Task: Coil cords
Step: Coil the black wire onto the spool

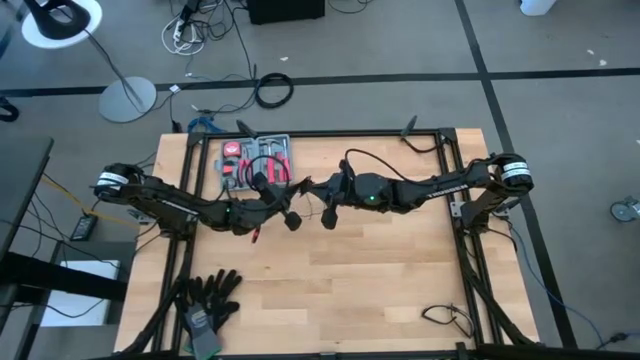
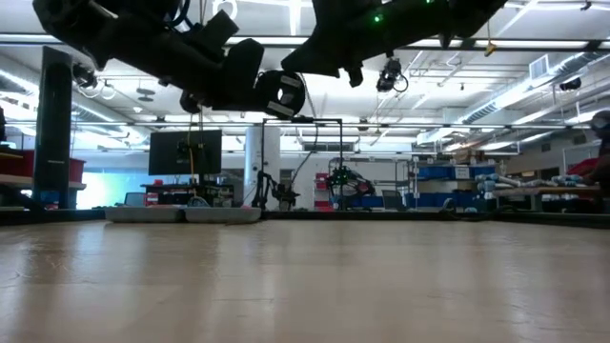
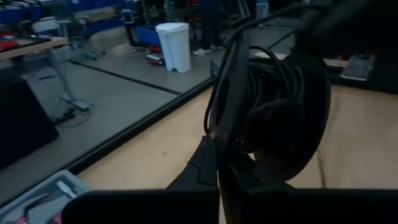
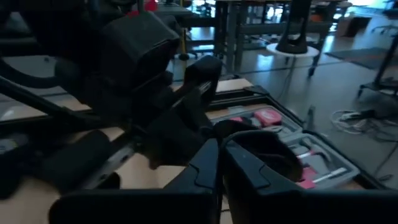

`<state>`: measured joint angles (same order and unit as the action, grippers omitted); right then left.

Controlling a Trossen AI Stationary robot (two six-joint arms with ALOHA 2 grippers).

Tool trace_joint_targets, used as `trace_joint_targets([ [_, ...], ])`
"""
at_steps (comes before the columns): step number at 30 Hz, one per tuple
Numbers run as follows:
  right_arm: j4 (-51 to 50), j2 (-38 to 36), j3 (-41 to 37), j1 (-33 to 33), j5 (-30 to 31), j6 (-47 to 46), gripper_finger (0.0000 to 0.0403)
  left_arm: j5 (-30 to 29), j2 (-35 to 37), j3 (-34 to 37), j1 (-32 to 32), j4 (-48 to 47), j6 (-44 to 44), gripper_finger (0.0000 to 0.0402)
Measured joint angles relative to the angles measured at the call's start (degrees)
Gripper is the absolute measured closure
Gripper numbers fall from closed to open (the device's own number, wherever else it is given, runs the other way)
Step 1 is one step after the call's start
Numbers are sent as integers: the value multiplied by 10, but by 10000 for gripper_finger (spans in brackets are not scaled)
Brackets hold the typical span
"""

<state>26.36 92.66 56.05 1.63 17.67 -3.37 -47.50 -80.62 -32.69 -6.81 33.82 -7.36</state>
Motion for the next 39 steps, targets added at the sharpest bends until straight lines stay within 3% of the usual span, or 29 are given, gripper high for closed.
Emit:
trace_joint_targets([
  [7, 1, 2, -1, 2, -65, 7, 363, -30, 1, -8, 1, 9, 6, 402],
  [21, -48, 21, 0, 5, -59, -32, 323, -2, 0, -7, 1, 80, -3, 402],
  [27, -15, 69, 0, 22, -34, -41, 333, 17, 0, -7, 1, 94, 1, 402],
  [32, 9, 84, 0, 35, -22, -7, 395, 25, 0, -7, 1, 96, -3, 402],
  [39, -11, 85, 0, 39, -22, 3, 400, 28, 0, -6, 1, 101, -3, 402],
])
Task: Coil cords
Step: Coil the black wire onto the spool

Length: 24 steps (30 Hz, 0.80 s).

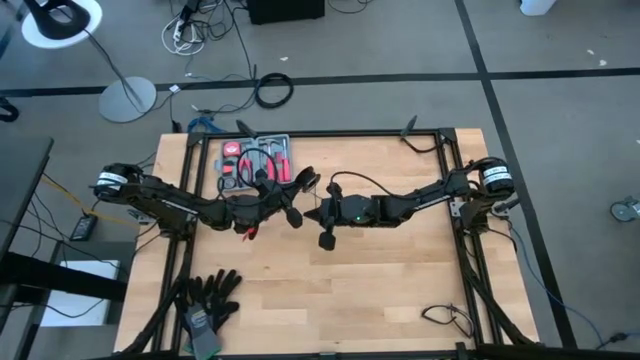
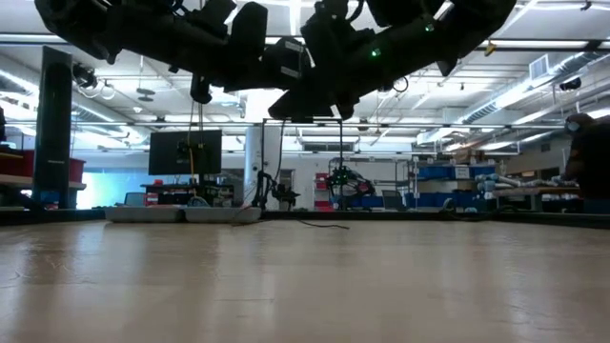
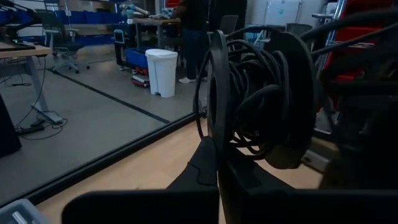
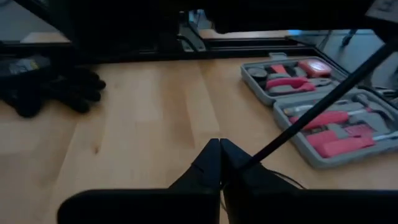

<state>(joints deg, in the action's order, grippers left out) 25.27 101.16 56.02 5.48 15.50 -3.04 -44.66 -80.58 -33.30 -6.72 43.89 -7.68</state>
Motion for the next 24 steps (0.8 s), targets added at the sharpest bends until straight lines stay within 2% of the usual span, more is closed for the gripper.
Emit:
trace_joint_targets([
  [5, -30, 0, 0, -2, 1, -6, 398, 0, 0, 0, 0, -4, 0, 402],
  [14, -99, 0, 0, -3, 4, -71, 357, -1, 0, 0, 0, -9, 0, 402],
  [24, -173, -26, 0, 4, 69, -80, 352, -2, 0, 0, 0, -29, 5, 402],
])
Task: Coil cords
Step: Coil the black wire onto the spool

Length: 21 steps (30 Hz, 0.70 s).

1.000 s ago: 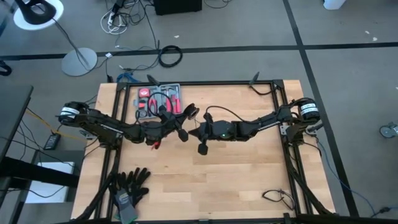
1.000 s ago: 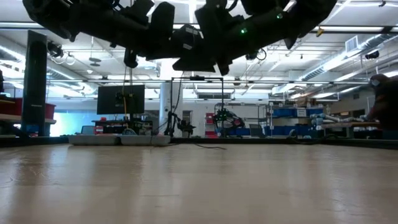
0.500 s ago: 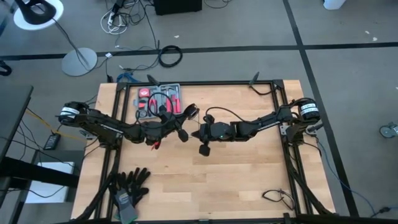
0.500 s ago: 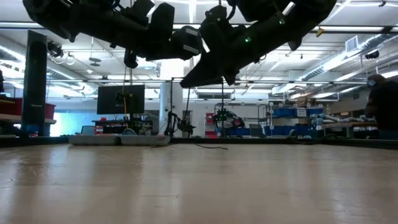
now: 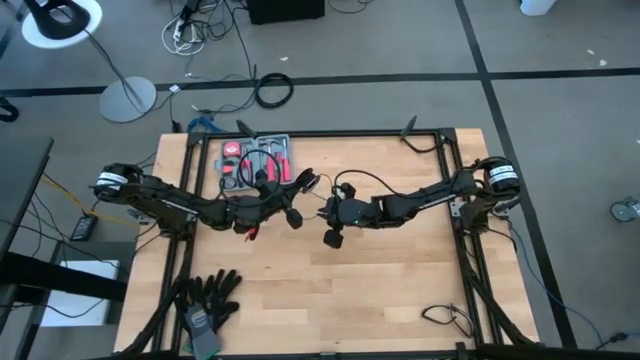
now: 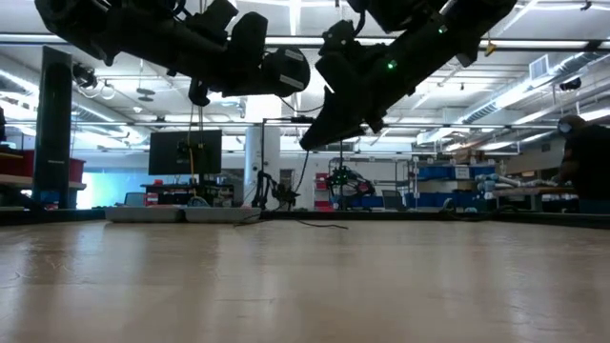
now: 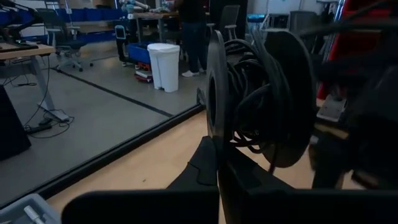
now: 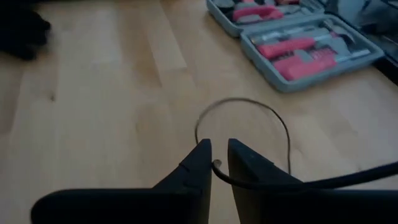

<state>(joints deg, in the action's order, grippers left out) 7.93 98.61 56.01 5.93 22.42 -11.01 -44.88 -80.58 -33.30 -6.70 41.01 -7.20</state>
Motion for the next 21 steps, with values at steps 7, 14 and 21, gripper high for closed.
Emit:
trace_joint_targets([
  [7, -109, -3, -17, 1, 8, -76, 351, 0, 0, 0, -1, -3, -3, 402],
  [14, -76, -5, -136, 28, 42, -210, 352, 8, 0, 2, -10, -3, -5, 402],
  [21, 135, -77, -292, 60, 88, -284, 351, 8, 0, 11, -21, 4, -19, 402],
])
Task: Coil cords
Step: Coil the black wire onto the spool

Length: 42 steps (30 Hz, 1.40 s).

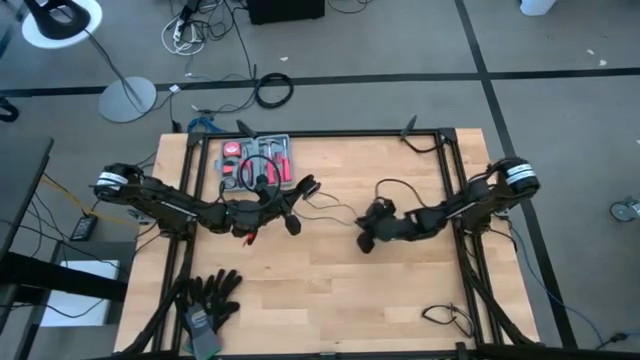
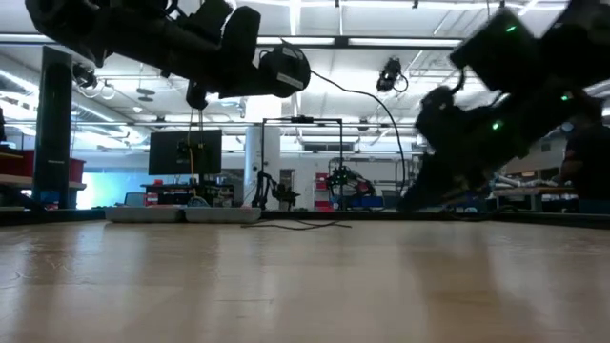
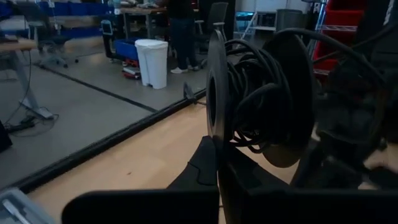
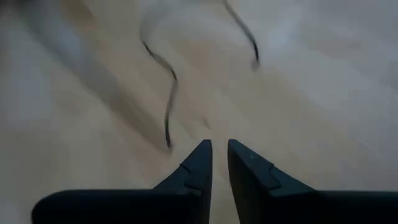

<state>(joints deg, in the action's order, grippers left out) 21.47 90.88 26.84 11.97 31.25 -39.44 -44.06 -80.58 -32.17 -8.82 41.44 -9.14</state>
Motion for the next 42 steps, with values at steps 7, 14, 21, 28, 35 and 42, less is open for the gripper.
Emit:
trace_joint_targets([
  [7, 313, -49, -142, -2, -6, 19, 352, 0, 0, 82, 0, 165, -32, 402],
  [14, 524, -39, -161, -45, -7, 120, 350, -1, 0, 128, 0, 244, -32, 402],
  [21, 478, -39, -53, -72, -54, 260, 341, -1, 0, 127, 0, 233, -31, 402],
  [28, 329, -39, 37, -79, -118, 266, 302, 0, 0, 127, -3, 229, -17, 402],
  [35, 168, -39, 123, -78, -152, 266, 272, 1, 0, 121, -11, 216, 55, 402],
  [42, 159, -39, 147, -82, -208, 264, 273, 0, 0, 121, -11, 215, 77, 402],
])
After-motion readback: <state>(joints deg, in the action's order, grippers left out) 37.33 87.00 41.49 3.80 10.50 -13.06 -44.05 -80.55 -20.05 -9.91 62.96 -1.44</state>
